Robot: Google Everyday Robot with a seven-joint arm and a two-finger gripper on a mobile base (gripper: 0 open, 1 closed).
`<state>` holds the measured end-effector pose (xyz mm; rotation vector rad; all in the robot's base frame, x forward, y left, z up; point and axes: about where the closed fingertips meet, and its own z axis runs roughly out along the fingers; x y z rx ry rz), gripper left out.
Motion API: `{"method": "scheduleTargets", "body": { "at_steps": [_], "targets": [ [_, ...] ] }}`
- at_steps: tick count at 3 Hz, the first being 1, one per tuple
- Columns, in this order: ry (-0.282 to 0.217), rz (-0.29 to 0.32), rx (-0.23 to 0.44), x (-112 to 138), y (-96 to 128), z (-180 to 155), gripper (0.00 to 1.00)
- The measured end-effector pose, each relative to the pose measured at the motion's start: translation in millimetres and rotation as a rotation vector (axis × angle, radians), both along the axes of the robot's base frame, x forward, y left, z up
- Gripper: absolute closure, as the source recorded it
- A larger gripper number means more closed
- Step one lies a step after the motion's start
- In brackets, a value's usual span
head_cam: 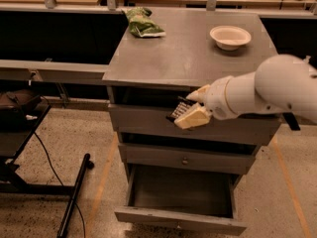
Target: Place rxbar chocolate into bottom drawer
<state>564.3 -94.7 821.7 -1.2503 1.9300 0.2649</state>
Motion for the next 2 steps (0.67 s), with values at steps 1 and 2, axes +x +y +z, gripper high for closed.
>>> {"method": "scheduleTargets", "body": {
  "at_steps": [1,2],
  "targets": [
    [0.037,-0.044,0.079,-24.3,10.8,-73.3,1.0],
    [0.045,-0.079,0.093,-26.2,13.2,-116.7,1.0]
  ]
}}
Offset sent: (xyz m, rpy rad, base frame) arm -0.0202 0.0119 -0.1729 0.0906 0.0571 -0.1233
